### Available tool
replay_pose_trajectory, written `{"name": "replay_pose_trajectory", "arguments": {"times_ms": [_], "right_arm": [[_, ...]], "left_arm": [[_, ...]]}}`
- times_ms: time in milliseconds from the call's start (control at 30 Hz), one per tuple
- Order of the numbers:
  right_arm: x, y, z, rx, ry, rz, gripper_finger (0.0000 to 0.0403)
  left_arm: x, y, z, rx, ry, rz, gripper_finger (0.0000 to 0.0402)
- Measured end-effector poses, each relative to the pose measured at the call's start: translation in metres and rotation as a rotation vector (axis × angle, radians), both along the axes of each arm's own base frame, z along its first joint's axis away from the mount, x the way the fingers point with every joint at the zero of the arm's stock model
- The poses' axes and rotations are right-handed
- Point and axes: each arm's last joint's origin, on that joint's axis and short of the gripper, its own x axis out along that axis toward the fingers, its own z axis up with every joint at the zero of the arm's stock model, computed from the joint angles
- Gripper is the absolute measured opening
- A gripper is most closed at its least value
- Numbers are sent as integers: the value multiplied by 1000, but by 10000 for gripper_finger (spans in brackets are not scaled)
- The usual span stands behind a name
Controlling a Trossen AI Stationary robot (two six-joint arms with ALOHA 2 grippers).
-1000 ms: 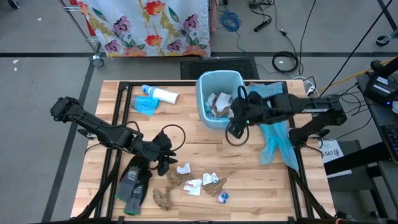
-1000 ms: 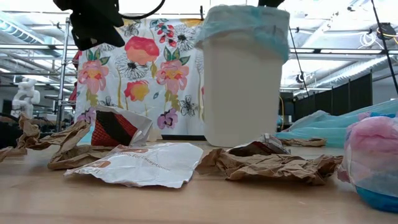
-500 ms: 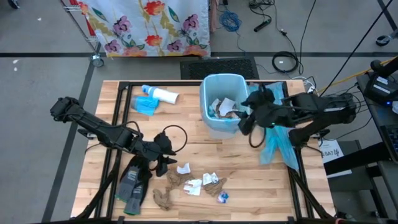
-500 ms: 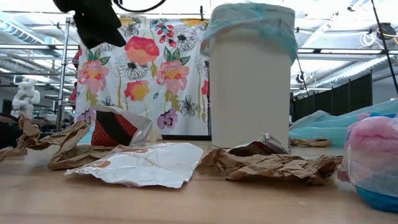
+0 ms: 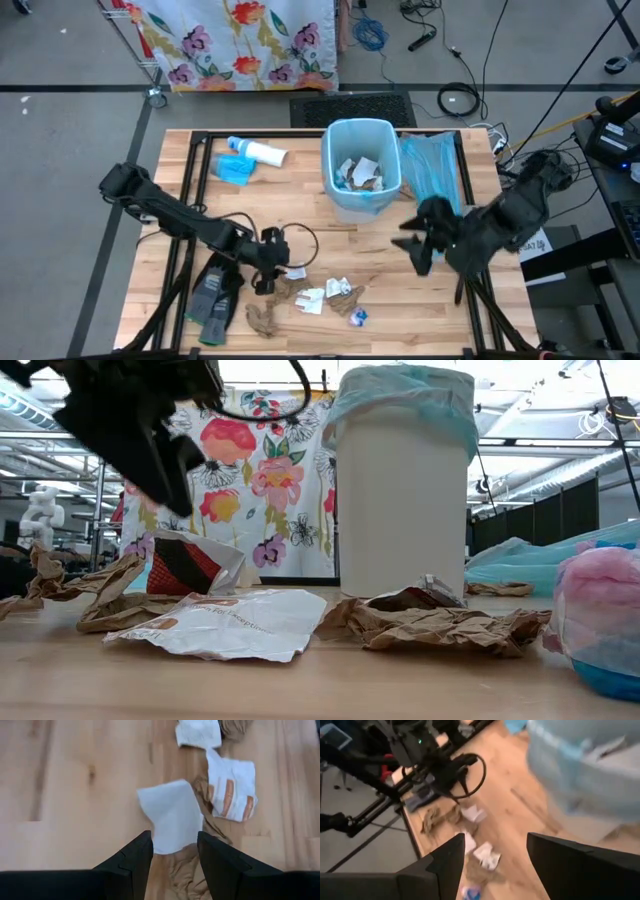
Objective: Place trash/remove bag and relplace
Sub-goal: Put the white paper into the trash bin
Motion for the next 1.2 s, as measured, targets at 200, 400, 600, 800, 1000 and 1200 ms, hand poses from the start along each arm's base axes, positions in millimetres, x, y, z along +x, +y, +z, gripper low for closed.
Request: {"name": "replay_pose_trajectory", "arguments": {"times_ms": [200, 400, 600, 800, 1000, 1200], "right_arm": [[-5, 34, -27, 25, 125, -65, 205], [-9, 60, -55, 5, 219, -186, 205], [-4, 84, -77, -22, 250, -223, 205], [-12, 100, -89, 9, 353, -207, 205], [-28, 106, -84, -5, 349, -125, 205], [-54, 86, -92, -48, 405, -60, 205]], "left_arm": [[12, -9, -13, -73, -6, -57, 159], [18, -14, -21, -58, -26, -104, 159], [23, -9, -36, -22, 21, -66, 125], [26, -5, -42, -64, 53, 26, 19], [41, -7, -13, -124, -30, 72, 4], [71, -1, 52, -141, -156, 134, 3]]}}
